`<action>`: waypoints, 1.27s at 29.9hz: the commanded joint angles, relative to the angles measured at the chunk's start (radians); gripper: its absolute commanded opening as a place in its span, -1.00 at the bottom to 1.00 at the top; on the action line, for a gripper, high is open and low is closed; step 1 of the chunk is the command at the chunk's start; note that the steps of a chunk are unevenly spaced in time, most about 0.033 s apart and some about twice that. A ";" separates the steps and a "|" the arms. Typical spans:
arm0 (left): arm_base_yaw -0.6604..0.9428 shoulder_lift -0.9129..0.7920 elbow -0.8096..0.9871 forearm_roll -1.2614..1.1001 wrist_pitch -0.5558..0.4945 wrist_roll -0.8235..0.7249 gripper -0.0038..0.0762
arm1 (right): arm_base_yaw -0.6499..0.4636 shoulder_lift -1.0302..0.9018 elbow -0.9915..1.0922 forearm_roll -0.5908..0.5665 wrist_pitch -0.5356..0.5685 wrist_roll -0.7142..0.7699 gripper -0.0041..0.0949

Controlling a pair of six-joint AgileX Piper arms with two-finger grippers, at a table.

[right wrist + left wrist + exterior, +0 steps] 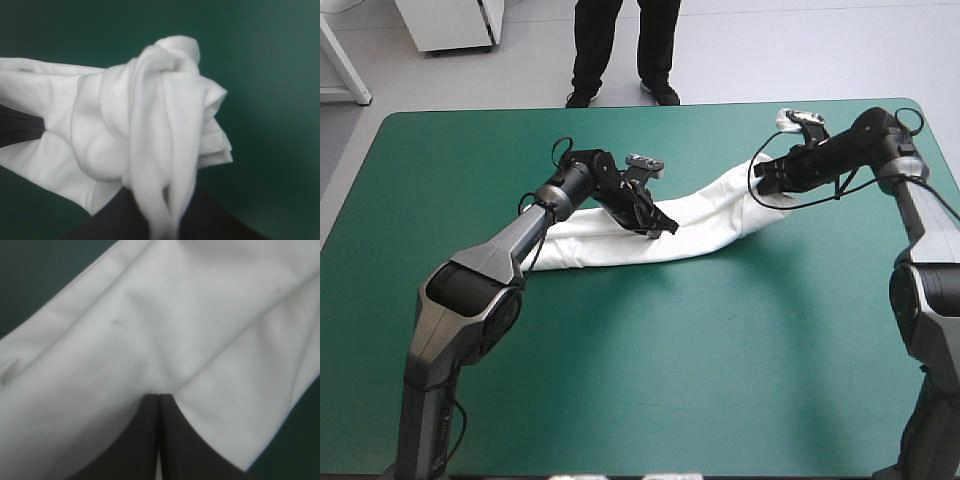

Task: Fold the cloth

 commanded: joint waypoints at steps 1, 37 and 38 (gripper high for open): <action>0.000 -0.049 -0.019 0.030 0.037 -0.009 -0.93 | 0.000 -0.102 -0.071 0.048 0.014 0.009 -0.94; 0.182 -0.528 -0.130 0.289 0.262 -0.069 -0.93 | 0.199 -0.170 -0.097 0.293 -0.020 -0.050 -0.94; 0.191 -0.545 -0.126 0.291 0.262 -0.069 -0.93 | 0.221 -0.170 -0.097 0.293 -0.037 -0.050 -0.94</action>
